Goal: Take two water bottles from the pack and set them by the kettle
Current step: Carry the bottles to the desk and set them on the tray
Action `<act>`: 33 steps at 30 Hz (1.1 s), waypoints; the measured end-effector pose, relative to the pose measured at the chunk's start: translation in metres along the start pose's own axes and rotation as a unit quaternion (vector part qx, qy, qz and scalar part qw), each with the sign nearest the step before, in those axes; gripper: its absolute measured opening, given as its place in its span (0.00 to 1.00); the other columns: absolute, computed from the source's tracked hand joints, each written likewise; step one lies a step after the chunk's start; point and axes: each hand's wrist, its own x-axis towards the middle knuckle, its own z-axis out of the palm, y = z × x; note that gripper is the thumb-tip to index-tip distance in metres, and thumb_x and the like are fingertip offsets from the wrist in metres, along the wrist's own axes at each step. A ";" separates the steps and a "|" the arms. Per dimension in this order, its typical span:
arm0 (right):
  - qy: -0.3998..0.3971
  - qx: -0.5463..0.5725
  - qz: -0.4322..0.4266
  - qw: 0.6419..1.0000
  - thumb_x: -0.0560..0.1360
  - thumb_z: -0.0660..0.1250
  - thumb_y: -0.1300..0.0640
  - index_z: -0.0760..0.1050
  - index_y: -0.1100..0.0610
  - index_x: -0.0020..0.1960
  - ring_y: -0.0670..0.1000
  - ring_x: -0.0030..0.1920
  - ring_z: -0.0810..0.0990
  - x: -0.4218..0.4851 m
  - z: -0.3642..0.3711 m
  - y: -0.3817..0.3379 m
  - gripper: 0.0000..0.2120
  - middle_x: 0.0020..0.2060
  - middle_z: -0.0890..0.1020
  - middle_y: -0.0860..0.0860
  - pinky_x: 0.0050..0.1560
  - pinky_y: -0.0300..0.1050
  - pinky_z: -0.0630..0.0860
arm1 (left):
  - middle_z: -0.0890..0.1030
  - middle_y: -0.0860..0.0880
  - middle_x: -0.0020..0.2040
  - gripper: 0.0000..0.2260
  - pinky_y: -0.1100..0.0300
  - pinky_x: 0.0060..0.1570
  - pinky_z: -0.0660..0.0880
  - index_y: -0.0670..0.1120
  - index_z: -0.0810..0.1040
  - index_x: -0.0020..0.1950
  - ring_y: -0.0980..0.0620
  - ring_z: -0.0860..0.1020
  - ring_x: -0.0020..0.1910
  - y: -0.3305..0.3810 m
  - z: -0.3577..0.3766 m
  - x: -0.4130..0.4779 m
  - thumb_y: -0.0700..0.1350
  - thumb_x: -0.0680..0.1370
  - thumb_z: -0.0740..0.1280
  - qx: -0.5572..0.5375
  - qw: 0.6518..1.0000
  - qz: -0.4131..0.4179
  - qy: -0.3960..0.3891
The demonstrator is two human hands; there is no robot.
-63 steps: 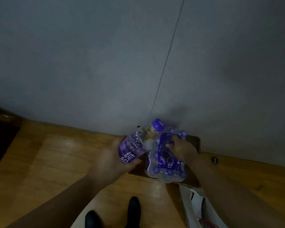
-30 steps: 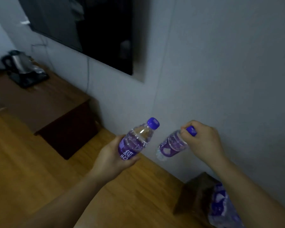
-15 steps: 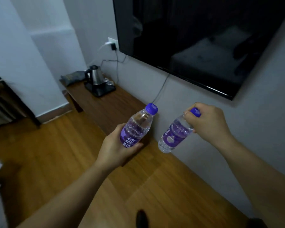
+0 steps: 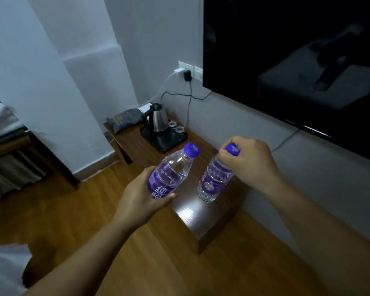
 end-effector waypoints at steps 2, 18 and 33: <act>0.004 0.006 0.002 1.000 0.73 0.70 0.48 0.80 0.50 0.40 0.46 0.35 0.82 0.036 0.026 -0.022 0.06 0.33 0.83 0.48 0.33 0.41 0.75 | 0.76 0.71 0.58 0.28 0.65 0.41 0.81 0.76 0.64 0.62 0.66 0.80 0.52 -0.033 -0.023 0.033 0.70 0.66 0.73 -0.008 1.000 0.004 0.000; 0.114 -0.059 0.114 0.985 0.74 0.68 0.47 0.80 0.54 0.42 0.53 0.37 0.82 0.252 0.206 -0.148 0.11 0.34 0.83 0.51 0.42 0.57 0.83 | 0.78 0.74 0.57 0.30 0.70 0.42 0.78 0.77 0.66 0.60 0.69 0.80 0.54 -0.261 -0.136 0.302 0.70 0.63 0.76 -0.126 0.981 0.053 -0.141; 0.139 -0.100 0.251 0.953 0.71 0.65 0.40 0.79 0.51 0.43 0.53 0.38 0.81 0.446 0.342 -0.139 0.15 0.35 0.82 0.50 0.40 0.56 0.82 | 0.81 0.67 0.53 0.27 0.67 0.45 0.76 0.74 0.71 0.55 0.69 0.80 0.51 -0.427 -0.110 0.524 0.61 0.62 0.80 -0.188 0.951 -0.021 -0.245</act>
